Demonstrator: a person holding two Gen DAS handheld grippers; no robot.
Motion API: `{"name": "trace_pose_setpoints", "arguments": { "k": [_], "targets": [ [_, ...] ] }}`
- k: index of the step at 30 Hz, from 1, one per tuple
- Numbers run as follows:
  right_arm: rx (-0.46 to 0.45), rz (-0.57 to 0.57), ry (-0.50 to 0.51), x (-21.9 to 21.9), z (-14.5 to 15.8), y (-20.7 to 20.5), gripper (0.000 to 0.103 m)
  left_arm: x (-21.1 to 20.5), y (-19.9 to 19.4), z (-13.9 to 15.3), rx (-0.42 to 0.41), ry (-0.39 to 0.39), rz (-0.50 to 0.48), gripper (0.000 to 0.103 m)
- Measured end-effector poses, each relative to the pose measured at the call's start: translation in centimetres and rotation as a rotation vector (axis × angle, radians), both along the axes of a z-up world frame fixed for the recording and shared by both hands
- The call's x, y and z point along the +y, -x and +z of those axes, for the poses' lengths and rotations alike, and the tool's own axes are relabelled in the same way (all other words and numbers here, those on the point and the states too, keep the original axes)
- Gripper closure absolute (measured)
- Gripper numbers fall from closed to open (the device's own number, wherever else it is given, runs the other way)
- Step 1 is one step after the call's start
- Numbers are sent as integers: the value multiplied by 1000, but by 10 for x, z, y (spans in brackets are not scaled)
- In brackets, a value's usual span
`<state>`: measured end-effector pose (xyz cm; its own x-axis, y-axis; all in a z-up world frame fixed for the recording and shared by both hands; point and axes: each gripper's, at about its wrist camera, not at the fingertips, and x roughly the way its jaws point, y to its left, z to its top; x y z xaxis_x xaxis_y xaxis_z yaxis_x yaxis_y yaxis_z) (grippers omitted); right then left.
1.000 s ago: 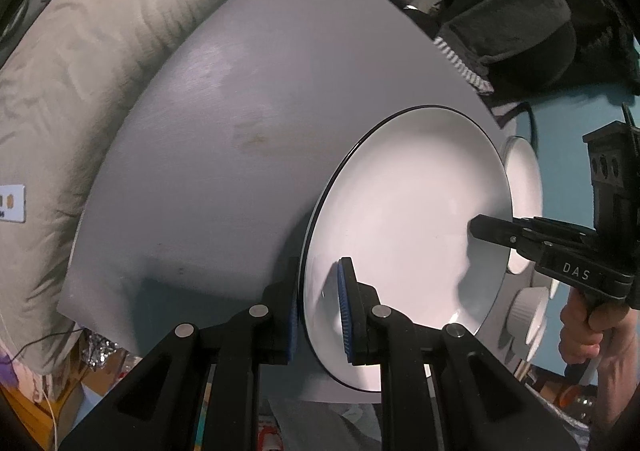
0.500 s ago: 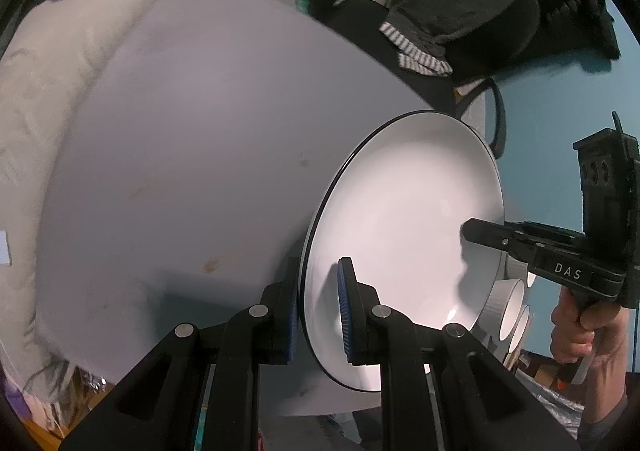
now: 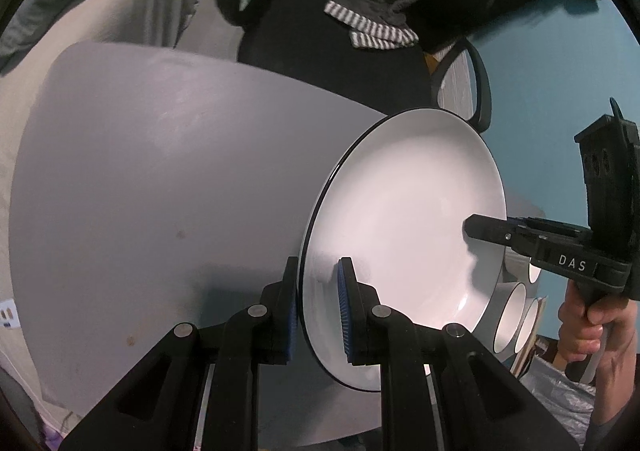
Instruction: Organize plates and bowls
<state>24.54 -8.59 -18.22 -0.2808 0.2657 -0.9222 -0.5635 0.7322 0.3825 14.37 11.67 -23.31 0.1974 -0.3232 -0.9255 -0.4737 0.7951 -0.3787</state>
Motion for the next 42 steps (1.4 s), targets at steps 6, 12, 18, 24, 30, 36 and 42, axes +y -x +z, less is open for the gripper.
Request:
{"name": "trace_pose_setpoints", "arguments": {
  "k": [6, 12, 18, 24, 30, 36, 42],
  "targets": [
    [26, -36, 13, -16, -13, -17, 86, -11, -23, -10, 36, -7, -27, 87],
    [42, -43, 25, -18, -22, -23, 86, -16, -27, -11, 54, -20, -28, 87],
    [52, -44, 37, -17, -28, -29, 86, -24, -34, -14, 82, -48, -43, 87],
    [52, -57, 52, -18, -31, -29, 85, -29, -40, -17, 101, -64, -64, 85],
    [30, -52, 81, -16, -29, -26, 83, -34, -44, -18, 106, -87, -82, 80],
    [16, -68, 115, -12, -27, -20, 70, -48, -49, -16, 106, -165, -138, 65],
    [-27, -82, 164, -5, -25, -14, 62, -47, -44, -5, 81, -188, -132, 50]
  ]
}}
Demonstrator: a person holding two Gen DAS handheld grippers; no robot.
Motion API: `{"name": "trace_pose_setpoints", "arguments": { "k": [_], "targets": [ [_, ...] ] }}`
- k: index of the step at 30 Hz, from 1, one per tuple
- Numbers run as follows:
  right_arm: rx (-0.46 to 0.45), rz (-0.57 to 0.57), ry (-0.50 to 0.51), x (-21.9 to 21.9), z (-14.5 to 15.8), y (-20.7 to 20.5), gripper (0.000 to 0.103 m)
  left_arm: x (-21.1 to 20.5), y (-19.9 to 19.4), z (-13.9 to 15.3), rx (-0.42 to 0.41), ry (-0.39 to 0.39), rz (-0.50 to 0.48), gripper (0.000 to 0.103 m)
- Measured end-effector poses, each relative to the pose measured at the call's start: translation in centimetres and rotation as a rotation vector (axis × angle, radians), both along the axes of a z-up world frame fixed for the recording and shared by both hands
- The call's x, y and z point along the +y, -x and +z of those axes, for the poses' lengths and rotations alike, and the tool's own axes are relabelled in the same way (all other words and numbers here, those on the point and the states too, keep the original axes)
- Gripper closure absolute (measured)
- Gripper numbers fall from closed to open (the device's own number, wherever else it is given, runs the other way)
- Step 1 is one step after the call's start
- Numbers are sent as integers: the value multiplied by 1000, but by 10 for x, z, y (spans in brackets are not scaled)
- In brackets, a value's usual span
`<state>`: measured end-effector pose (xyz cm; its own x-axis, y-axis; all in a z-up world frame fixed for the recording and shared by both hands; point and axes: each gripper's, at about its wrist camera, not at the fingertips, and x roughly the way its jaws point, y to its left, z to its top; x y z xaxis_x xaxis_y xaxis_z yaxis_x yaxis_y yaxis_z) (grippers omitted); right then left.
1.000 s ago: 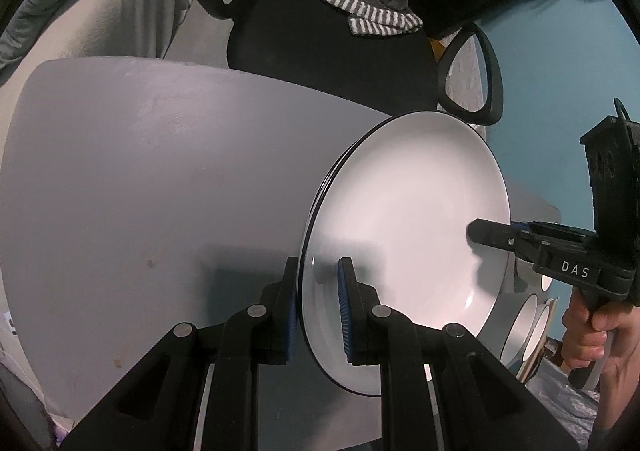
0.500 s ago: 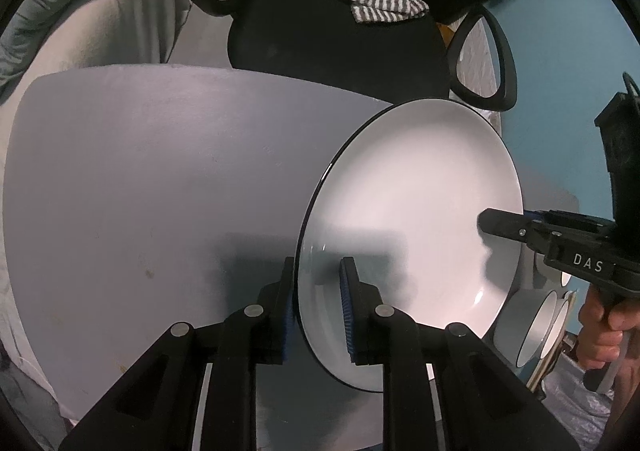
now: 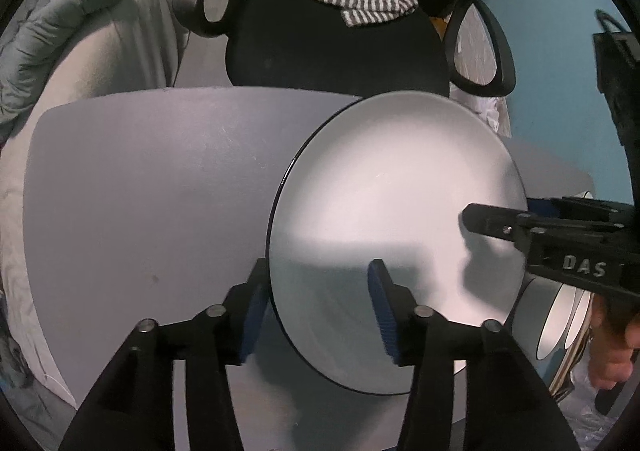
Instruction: Organize plates and bowls
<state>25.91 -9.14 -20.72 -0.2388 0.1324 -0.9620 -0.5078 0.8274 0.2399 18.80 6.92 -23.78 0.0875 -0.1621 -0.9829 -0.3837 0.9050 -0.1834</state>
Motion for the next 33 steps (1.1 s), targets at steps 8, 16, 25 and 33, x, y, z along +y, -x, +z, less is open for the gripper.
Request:
{"name": "trace_pose_setpoints", "arguments": {
  "k": [8, 16, 25, 33],
  "targets": [
    [-68, -11, 67, 4, 5, 11, 51, 0, 10, 12, -24, 8, 35, 39],
    [-114, -16, 70, 0, 10, 19, 50, -11, 25, 19, -53, 16, 45, 36],
    [-150, -66, 33, -14, 19, 20, 38, -14, 35, 30, -82, 32, 68, 36],
    [-260, -32, -13, -16, 50, 33, 38, -17, 50, 67, -157, -37, 91, 35]
  ]
}}
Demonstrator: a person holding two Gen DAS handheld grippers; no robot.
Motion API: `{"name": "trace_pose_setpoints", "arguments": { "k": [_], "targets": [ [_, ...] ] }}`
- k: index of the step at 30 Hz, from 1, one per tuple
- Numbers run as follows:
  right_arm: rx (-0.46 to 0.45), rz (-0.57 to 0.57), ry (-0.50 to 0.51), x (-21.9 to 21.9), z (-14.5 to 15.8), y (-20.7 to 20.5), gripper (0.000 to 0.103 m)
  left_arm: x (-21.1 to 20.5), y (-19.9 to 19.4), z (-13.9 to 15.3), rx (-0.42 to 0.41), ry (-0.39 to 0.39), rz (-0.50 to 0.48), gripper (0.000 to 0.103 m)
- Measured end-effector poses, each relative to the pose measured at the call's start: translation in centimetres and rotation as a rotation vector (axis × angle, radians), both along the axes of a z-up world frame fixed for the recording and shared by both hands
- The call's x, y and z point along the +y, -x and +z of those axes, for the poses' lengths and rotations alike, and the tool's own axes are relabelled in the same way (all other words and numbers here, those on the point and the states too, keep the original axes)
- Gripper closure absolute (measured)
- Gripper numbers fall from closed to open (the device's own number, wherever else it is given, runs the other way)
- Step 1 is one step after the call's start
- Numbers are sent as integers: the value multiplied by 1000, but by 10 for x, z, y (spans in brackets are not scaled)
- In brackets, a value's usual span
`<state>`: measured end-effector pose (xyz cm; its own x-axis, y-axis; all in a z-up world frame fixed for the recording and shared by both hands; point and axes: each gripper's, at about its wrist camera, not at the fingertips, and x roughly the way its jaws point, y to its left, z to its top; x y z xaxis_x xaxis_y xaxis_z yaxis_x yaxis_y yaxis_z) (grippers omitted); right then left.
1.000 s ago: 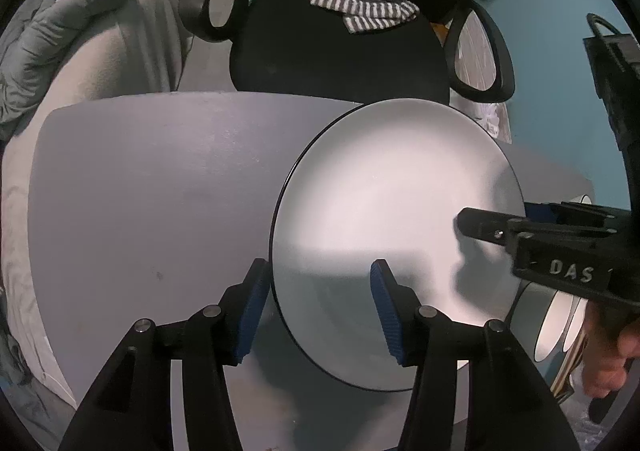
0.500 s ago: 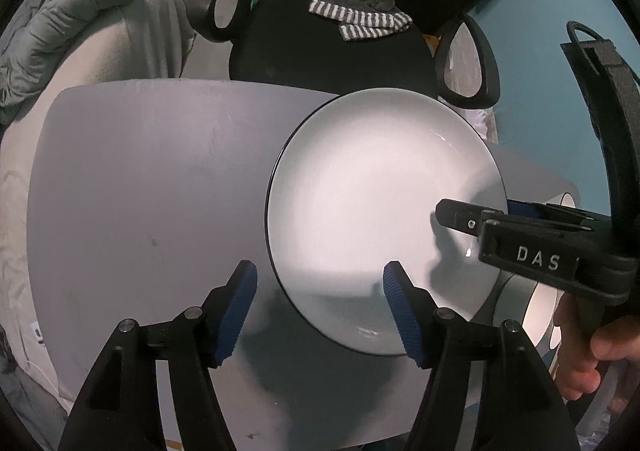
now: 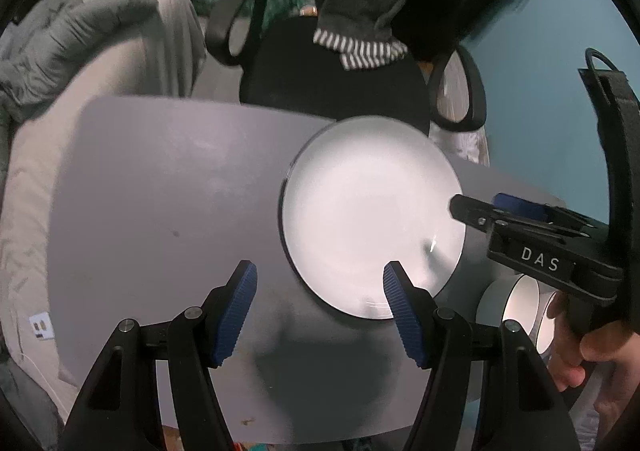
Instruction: Organize plates and bowls
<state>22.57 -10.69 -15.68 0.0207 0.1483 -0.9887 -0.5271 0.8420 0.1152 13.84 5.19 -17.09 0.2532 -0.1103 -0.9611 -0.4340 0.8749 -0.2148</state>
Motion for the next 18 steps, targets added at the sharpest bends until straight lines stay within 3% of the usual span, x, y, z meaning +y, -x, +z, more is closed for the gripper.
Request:
{"name": "trace_pose_setpoints", "arguments": {
  "k": [2, 8, 18],
  "targets": [
    [-77, 11, 12, 0, 16, 5, 36, 0, 5, 11, -22, -33, 3, 24],
    [-287, 28, 19, -9, 63, 20, 33, -8, 24, 41, -60, -84, -8, 23],
    [-381, -35, -20, -34, 118, 51, 33, -24, 55, 95, -149, -179, -61, 23]
  ]
}}
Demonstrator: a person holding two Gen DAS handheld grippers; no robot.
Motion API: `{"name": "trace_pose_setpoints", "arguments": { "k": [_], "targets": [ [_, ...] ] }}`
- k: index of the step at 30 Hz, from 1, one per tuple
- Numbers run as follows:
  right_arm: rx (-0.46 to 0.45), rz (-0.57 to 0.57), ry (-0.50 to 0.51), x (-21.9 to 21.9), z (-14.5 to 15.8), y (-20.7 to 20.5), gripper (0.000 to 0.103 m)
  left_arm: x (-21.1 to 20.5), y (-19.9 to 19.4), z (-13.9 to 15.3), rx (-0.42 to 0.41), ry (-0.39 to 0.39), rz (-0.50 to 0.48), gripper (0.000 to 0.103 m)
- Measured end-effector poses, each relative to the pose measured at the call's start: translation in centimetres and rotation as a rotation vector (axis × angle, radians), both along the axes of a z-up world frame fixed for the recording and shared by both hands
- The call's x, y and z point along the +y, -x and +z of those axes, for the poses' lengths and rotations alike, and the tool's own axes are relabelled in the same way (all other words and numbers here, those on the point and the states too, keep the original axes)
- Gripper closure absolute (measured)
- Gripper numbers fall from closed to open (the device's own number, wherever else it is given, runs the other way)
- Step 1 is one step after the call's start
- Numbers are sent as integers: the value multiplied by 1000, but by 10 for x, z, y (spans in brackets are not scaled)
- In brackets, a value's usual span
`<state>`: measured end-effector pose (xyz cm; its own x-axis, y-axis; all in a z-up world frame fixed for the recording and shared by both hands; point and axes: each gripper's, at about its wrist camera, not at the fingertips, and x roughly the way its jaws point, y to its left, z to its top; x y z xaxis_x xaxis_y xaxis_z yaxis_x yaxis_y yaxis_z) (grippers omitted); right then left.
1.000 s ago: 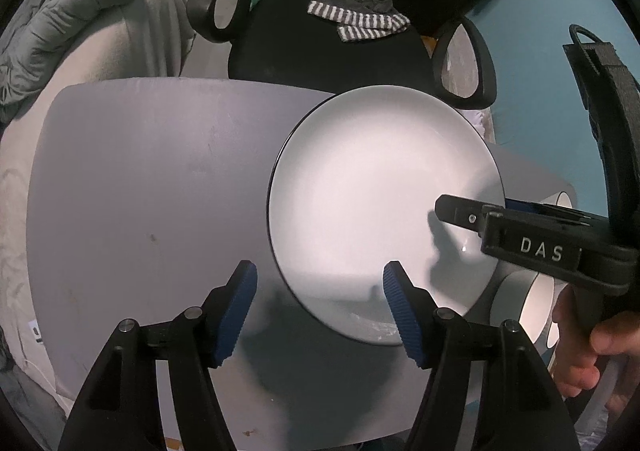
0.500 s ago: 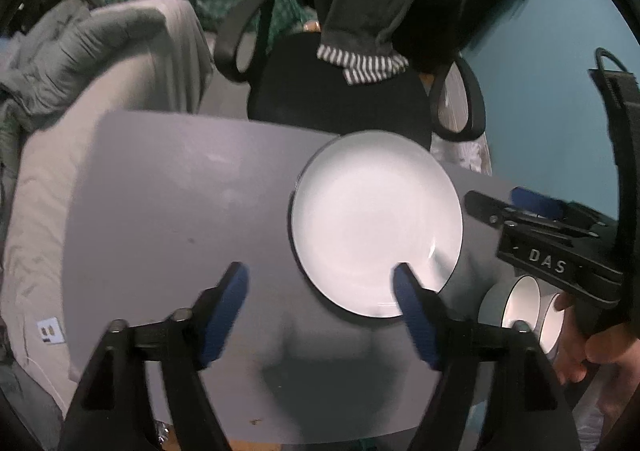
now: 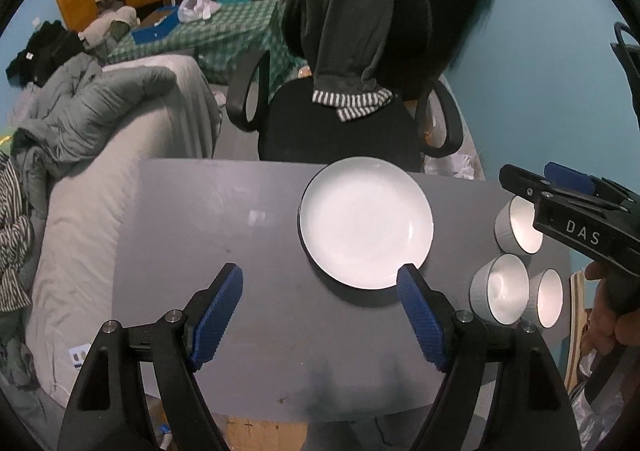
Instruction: Organize plates and bowls
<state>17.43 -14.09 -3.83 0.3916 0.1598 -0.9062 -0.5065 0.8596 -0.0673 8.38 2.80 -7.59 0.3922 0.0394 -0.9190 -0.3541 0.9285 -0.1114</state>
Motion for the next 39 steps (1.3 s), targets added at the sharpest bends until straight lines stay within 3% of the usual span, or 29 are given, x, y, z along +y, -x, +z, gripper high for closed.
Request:
{"name": "trace_pose_setpoints", "arguments": {
  "k": [17, 28, 39],
  "targets": [
    [-109, -12, -69, -15, 70, 42, 32, 11, 42, 74, -150, -38, 29, 23],
    [-151, -106, -83, -42, 91, 60, 32, 5, 50, 92, -191, -24, -7, 22],
    [-146, -240, -97, -84, 100, 73, 32, -21, 39, 100, -205, -10, -125, 22]
  ]
}}
